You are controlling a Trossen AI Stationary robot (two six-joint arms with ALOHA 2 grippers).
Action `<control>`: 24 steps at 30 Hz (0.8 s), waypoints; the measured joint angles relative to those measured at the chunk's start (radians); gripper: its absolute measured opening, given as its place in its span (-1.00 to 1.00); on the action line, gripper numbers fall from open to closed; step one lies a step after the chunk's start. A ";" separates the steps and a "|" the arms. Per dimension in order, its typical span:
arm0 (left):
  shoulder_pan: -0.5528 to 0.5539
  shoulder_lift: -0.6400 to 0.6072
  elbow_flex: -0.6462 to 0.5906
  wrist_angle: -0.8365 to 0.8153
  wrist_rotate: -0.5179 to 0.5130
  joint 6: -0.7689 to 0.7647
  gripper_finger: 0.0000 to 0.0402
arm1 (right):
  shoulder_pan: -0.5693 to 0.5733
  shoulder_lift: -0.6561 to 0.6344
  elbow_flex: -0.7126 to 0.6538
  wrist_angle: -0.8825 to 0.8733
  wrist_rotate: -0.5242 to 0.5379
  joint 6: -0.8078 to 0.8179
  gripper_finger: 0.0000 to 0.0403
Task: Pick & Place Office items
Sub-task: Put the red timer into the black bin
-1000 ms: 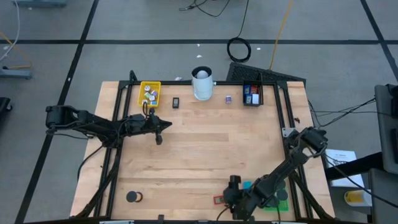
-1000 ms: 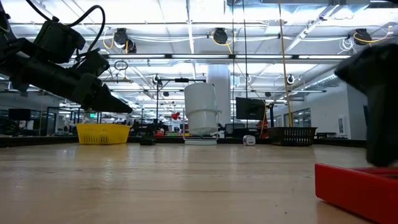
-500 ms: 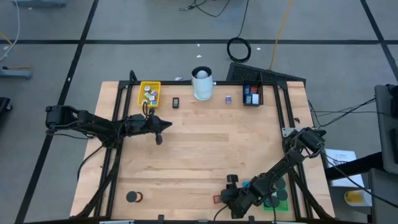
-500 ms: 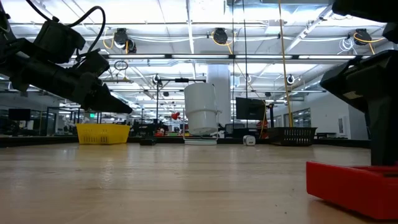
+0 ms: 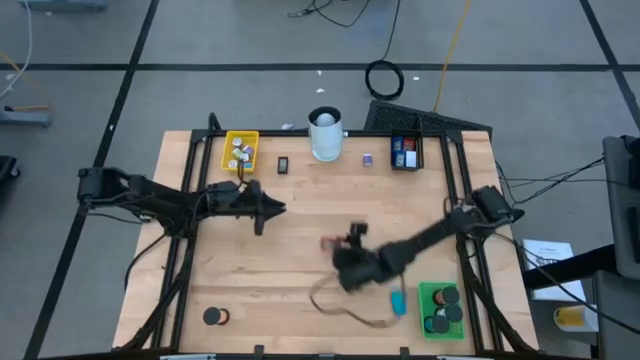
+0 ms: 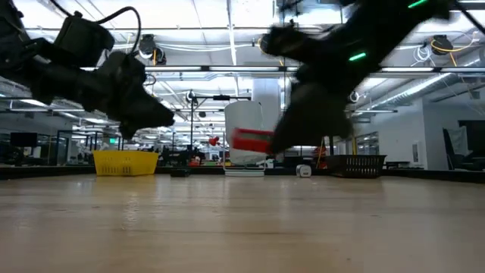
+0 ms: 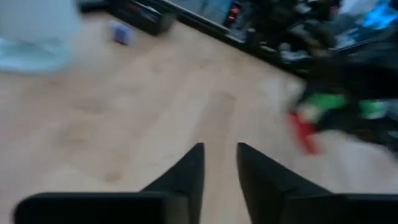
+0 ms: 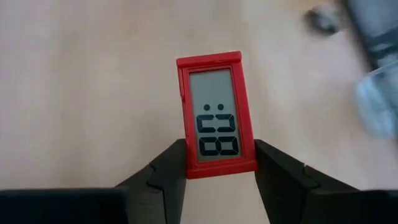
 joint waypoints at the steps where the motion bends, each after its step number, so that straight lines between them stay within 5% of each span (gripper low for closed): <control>1: -0.006 0.015 0.019 -0.006 0.025 -0.031 -0.43 | -0.038 0.004 0.000 0.039 0.007 -0.042 -0.25; 12: -0.048 0.232 0.132 0.139 0.001 -0.174 0.28 | -0.202 0.006 0.001 0.311 0.047 -0.358 -0.24; 24: -0.113 0.341 0.210 0.164 -0.006 -0.152 0.34 | -0.203 0.006 0.001 0.413 0.043 -0.434 -0.24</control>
